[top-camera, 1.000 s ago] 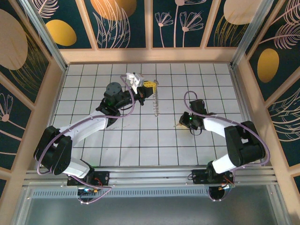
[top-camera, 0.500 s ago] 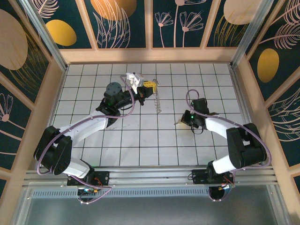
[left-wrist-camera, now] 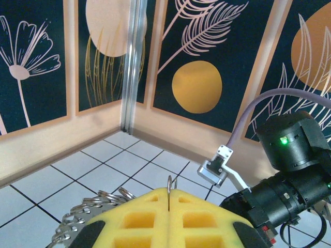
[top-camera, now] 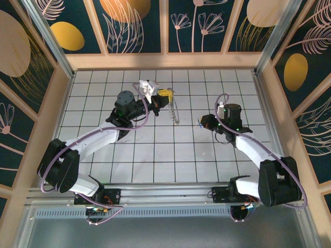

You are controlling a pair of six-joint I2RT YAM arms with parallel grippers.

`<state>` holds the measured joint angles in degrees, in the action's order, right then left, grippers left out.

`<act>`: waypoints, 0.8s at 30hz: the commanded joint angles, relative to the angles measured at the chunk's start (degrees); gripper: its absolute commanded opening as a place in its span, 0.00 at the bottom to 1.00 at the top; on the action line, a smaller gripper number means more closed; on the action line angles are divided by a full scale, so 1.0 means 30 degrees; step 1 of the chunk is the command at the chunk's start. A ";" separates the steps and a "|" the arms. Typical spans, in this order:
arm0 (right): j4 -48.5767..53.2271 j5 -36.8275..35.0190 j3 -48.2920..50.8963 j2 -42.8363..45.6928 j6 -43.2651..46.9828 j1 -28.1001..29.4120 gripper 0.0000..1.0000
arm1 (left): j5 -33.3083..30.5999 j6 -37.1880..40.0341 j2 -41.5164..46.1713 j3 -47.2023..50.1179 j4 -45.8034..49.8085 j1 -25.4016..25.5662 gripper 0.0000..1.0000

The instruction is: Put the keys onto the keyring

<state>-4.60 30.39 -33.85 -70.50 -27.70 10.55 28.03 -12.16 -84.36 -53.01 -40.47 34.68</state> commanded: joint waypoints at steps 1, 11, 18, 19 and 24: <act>-0.2297 0.3331 0.0742 0.0933 0.0218 -0.0439 0.00 | 0.0368 -0.0236 0.0020 -0.0639 -0.1027 0.0086 0.00; -0.4846 0.6633 0.1429 0.2747 -0.0016 -0.0987 0.00 | 0.0529 -0.0214 -0.0021 -0.0424 -0.1362 0.0097 0.00; -0.6317 0.8076 0.1790 0.3772 -0.0344 -0.1221 0.00 | 0.0577 -0.0120 -0.0036 -0.0426 -0.1378 0.0085 0.00; -0.6317 0.8119 0.1762 0.3841 -0.0338 -0.1227 0.00 | 0.0602 -0.0135 -0.0091 -0.0430 -0.1379 0.0085 0.00; -0.6292 0.8238 0.1702 0.4004 -0.0316 -0.1295 0.00 | 0.0727 -0.0181 -0.0270 -0.0544 -0.1421 0.0096 0.00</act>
<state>-20.71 52.84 -29.10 -59.59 -28.64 7.14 28.71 -12.27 -84.77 -53.04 -40.49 34.70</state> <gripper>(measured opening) 0.046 0.050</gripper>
